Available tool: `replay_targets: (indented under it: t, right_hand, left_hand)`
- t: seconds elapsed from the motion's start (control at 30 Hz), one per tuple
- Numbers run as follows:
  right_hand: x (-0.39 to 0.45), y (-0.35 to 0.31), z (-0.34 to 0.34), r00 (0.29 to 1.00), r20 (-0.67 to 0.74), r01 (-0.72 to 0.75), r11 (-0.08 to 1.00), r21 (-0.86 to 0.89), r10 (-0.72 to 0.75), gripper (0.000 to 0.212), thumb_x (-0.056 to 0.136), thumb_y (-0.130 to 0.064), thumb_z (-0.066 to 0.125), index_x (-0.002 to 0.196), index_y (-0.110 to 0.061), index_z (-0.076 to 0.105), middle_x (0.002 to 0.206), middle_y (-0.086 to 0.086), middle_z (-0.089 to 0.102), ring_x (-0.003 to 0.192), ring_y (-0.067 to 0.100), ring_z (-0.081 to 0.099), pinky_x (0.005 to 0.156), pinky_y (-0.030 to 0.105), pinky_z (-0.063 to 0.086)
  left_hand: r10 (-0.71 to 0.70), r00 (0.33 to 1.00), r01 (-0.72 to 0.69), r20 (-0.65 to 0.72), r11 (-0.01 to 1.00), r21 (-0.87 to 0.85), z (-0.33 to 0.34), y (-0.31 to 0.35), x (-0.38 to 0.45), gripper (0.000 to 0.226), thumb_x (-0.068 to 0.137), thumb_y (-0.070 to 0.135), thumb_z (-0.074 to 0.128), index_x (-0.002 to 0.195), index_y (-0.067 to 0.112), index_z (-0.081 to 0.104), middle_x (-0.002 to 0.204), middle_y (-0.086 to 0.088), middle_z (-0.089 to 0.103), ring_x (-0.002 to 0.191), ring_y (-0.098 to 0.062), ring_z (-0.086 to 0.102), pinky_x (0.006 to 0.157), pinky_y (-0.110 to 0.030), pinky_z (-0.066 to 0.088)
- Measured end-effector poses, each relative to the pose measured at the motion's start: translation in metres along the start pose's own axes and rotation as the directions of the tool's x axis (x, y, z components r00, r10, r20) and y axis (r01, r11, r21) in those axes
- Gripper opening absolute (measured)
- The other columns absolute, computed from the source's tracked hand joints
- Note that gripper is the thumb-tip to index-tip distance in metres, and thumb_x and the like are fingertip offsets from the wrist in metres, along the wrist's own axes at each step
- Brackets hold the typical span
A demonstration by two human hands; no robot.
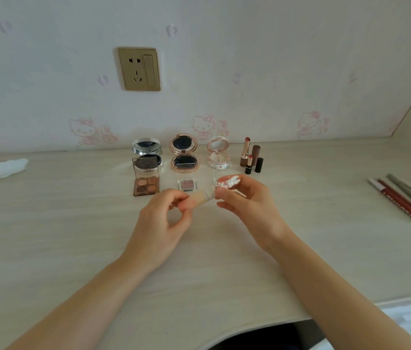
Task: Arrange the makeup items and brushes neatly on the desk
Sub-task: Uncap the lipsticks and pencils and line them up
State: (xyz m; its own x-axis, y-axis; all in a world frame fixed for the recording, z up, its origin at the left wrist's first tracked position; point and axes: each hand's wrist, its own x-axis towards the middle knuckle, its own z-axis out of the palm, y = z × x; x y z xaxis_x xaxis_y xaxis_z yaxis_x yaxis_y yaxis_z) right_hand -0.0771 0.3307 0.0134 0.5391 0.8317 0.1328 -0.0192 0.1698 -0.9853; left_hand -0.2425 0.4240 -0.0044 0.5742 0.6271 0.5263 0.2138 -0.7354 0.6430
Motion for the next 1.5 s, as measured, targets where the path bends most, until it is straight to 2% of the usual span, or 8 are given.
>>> replay_targets:
  t: [0.23, 0.4, 0.7, 0.87, 1.03, 1.2, 1.37, 1.5]
  right_hand:
    - [-0.003, -0.001, 0.003, 0.999, 0.042, 0.033, 0.999, -0.021, -0.032, 0.016, 0.084, -0.015, 0.070, 0.098, -0.007, 0.068, 0.095, 0.006, 0.071, 0.087, 0.017, 0.070, 0.081, 0.029, 0.057]
    - [-0.005, -0.002, 0.004, 0.995, 0.089, 0.049, 0.998, -0.034, -0.046, 0.019, 0.083, -0.016, 0.071, 0.099, -0.008, 0.068, 0.100, 0.012, 0.068, 0.087, 0.014, 0.067, 0.083, 0.033, 0.057]
    - [-0.010, 0.001, 0.006, 0.996, 0.057, 0.077, 0.986, -0.146, -0.069, 0.030, 0.071, -0.028, 0.081, 0.089, -0.009, 0.066, 0.079, -0.007, 0.069, 0.071, 0.004, 0.063, 0.065, 0.021, 0.052]
    - [-0.010, 0.000, 0.004, 0.990, 0.092, 0.110, 0.991, -0.079, -0.103, 0.023, 0.072, -0.014, 0.080, 0.093, -0.011, 0.071, 0.083, -0.003, 0.074, 0.077, 0.006, 0.069, 0.065, 0.012, 0.049]
    - [-0.011, -0.001, 0.002, 0.977, 0.198, 0.076, 0.997, 0.032, -0.081, 0.042, 0.076, -0.010, 0.075, 0.115, -0.018, 0.062, 0.100, 0.006, 0.073, 0.095, 0.017, 0.069, 0.078, 0.018, 0.051]
    - [-0.012, 0.000, 0.005, 0.991, 0.050, 0.136, 0.962, -0.235, -0.128, 0.029, 0.073, -0.028, 0.080, 0.099, -0.021, 0.067, 0.079, -0.011, 0.070, 0.078, 0.004, 0.064, 0.076, 0.026, 0.054]
    - [-0.011, 0.000, 0.003, 0.989, 0.108, 0.116, 0.988, -0.098, -0.105, 0.042, 0.079, -0.014, 0.076, 0.116, -0.022, 0.057, 0.097, 0.000, 0.074, 0.094, 0.015, 0.069, 0.085, 0.025, 0.054]
    - [-0.010, 0.000, 0.004, 0.993, 0.049, 0.111, 0.978, -0.179, -0.104, 0.040, 0.075, -0.028, 0.079, 0.110, -0.023, 0.062, 0.096, -0.003, 0.073, 0.094, 0.013, 0.068, 0.083, 0.031, 0.053]
  left_hand:
    - [0.038, 0.993, -0.041, 0.112, 0.999, 0.023, 0.001, 0.002, -0.004, 0.018, 0.084, 0.024, 0.059, 0.098, 0.031, 0.049, 0.092, 0.013, 0.057, 0.093, -0.008, 0.056, 0.078, -0.030, 0.046]
    - [0.098, 0.992, -0.103, 0.081, 0.993, 0.063, 0.004, 0.005, -0.004, 0.021, 0.083, 0.043, 0.059, 0.094, 0.028, 0.049, 0.088, 0.014, 0.059, 0.089, -0.009, 0.056, 0.073, -0.031, 0.042]
    - [0.139, 0.987, -0.146, 0.082, 0.985, 0.088, 0.006, 0.012, -0.009, 0.020, 0.086, 0.039, 0.057, 0.095, 0.022, 0.056, 0.087, 0.006, 0.059, 0.085, -0.011, 0.056, 0.072, -0.032, 0.043]
    - [0.071, 0.982, -0.067, 0.174, 0.997, -0.028, 0.002, 0.009, -0.008, 0.017, 0.092, 0.036, 0.052, 0.100, 0.022, 0.060, 0.092, 0.005, 0.063, 0.091, -0.014, 0.058, 0.080, -0.038, 0.046]
    - [0.052, 0.979, -0.031, 0.197, 0.994, -0.107, 0.001, 0.007, -0.006, 0.006, 0.093, 0.026, 0.056, 0.097, 0.025, 0.060, 0.092, 0.009, 0.065, 0.096, -0.010, 0.058, 0.085, -0.036, 0.046]
    - [0.070, 0.976, -0.059, 0.205, 0.996, -0.061, 0.004, 0.007, -0.007, 0.015, 0.091, 0.035, 0.053, 0.100, 0.025, 0.059, 0.093, 0.003, 0.062, 0.093, -0.013, 0.057, 0.083, -0.038, 0.045]
    - [0.053, 0.981, -0.042, 0.186, 0.997, -0.064, 0.003, 0.005, -0.005, 0.010, 0.092, 0.032, 0.053, 0.096, 0.026, 0.059, 0.092, 0.007, 0.063, 0.094, -0.011, 0.058, 0.082, -0.037, 0.045]
    - [0.046, 0.983, -0.036, 0.180, 0.997, -0.062, 0.004, 0.004, -0.004, 0.011, 0.091, 0.034, 0.054, 0.096, 0.026, 0.058, 0.092, 0.005, 0.063, 0.094, -0.013, 0.059, 0.082, -0.039, 0.046]
